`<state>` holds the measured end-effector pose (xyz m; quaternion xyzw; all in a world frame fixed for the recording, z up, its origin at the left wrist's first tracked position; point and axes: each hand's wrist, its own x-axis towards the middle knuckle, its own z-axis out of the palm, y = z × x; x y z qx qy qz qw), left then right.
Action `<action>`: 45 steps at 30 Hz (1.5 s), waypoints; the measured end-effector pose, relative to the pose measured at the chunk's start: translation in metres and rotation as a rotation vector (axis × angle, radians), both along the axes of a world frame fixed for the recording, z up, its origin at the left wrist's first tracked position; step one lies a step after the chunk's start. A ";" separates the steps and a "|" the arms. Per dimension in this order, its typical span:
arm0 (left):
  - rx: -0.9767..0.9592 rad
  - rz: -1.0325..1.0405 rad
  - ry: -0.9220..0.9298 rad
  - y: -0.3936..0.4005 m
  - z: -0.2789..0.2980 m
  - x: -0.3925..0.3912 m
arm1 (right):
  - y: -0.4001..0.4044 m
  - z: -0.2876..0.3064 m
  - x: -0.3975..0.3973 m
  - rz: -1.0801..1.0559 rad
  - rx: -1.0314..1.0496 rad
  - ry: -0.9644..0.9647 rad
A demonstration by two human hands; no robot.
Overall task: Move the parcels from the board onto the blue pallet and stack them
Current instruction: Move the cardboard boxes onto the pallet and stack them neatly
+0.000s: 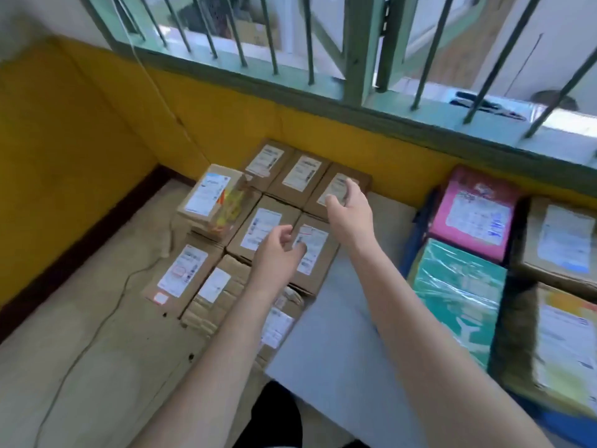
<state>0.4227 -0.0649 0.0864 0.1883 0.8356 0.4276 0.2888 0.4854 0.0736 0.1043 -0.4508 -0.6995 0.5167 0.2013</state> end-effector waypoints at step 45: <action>0.230 -0.400 0.076 0.054 0.061 0.163 | 0.060 0.067 0.223 -0.429 -0.033 0.252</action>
